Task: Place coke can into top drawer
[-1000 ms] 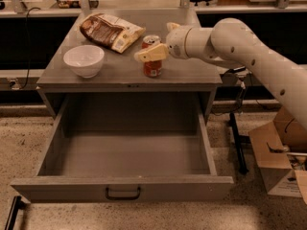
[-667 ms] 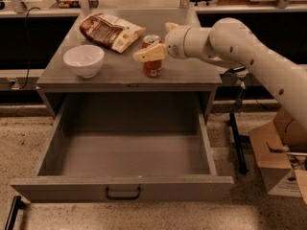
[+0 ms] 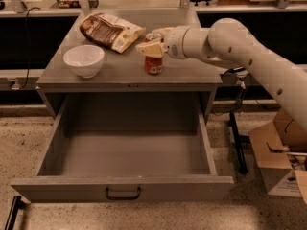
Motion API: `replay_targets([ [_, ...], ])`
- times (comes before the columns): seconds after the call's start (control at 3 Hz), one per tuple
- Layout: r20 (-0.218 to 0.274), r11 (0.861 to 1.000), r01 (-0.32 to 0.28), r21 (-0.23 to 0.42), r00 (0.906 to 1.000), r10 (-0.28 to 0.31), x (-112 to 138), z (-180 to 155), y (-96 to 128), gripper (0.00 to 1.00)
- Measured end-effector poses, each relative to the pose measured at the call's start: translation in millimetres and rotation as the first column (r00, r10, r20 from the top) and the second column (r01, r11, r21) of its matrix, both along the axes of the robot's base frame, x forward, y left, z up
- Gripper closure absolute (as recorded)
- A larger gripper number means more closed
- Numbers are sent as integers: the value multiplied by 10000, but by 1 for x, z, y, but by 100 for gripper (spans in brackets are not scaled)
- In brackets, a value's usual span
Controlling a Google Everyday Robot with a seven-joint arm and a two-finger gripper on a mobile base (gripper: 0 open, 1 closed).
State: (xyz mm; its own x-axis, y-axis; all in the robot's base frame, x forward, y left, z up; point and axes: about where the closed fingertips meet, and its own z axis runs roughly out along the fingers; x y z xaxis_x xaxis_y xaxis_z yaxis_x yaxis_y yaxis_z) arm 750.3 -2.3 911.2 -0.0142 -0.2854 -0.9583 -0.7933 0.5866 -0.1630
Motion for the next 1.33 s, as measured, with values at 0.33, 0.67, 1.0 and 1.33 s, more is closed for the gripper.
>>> replay_targets([
  [0.33,-11,10000,-45,4,10000,45,0,-1,3,66],
  [0.67,-20,10000,-81,7,10000,81,0,-1,6,87],
  [1.0,-28,9999,-114,11,9999,114,-1,-2,8,100],
  [1.33,14,9996,-268,-25,9996,268,-2,-2,14,100],
])
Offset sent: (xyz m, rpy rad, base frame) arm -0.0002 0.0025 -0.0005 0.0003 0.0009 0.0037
